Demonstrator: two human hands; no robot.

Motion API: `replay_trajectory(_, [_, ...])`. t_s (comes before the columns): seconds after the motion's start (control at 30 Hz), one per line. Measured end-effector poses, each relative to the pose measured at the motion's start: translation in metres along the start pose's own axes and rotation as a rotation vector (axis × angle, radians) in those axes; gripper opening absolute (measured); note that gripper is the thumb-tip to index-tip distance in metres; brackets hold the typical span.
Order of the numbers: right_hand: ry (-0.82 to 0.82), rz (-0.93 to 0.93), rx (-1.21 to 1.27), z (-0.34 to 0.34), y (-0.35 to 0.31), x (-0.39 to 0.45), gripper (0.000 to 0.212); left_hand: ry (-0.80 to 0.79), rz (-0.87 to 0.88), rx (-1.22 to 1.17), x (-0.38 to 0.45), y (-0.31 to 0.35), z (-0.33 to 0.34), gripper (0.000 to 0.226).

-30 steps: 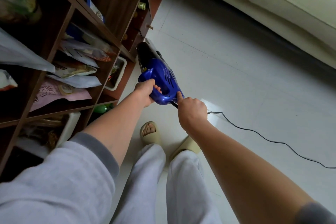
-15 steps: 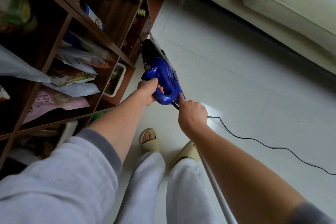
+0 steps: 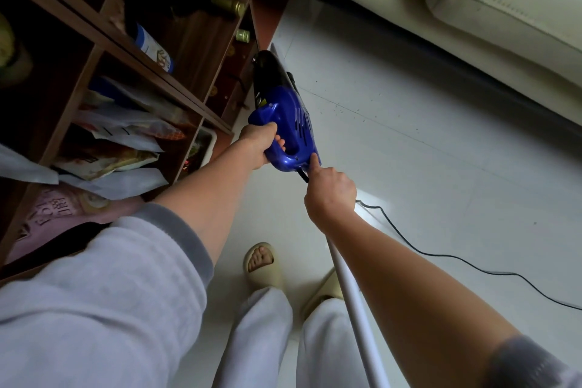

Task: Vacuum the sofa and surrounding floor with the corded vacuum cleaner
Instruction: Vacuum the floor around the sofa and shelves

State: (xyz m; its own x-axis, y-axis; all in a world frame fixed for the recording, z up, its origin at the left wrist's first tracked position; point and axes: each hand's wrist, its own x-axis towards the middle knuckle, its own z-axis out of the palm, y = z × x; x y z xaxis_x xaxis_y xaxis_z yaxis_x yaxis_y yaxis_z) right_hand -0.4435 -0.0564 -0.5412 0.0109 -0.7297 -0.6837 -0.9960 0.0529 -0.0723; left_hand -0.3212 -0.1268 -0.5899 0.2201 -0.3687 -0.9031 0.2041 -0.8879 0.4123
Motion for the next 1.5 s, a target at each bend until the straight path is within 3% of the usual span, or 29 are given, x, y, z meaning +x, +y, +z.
replay_trajectory(0.43, [0.024,-0.009,0.039,-0.016,0.013,0.034,0.061,-0.051,0.015,0.04,0.008,0.031,0.02,0.013])
replay_trajectory(1.07, [-0.181,-0.149,-0.114,-0.007,0.041,-0.091,0.068,-0.015,-0.169,-0.113,-0.097,-0.066,-0.015,0.019])
replay_trajectory(1.5, [-0.116,-0.127,-0.096,0.018,0.062,-0.122,0.062,-0.015,-0.177,-0.114,-0.118,-0.097,-0.007,0.02])
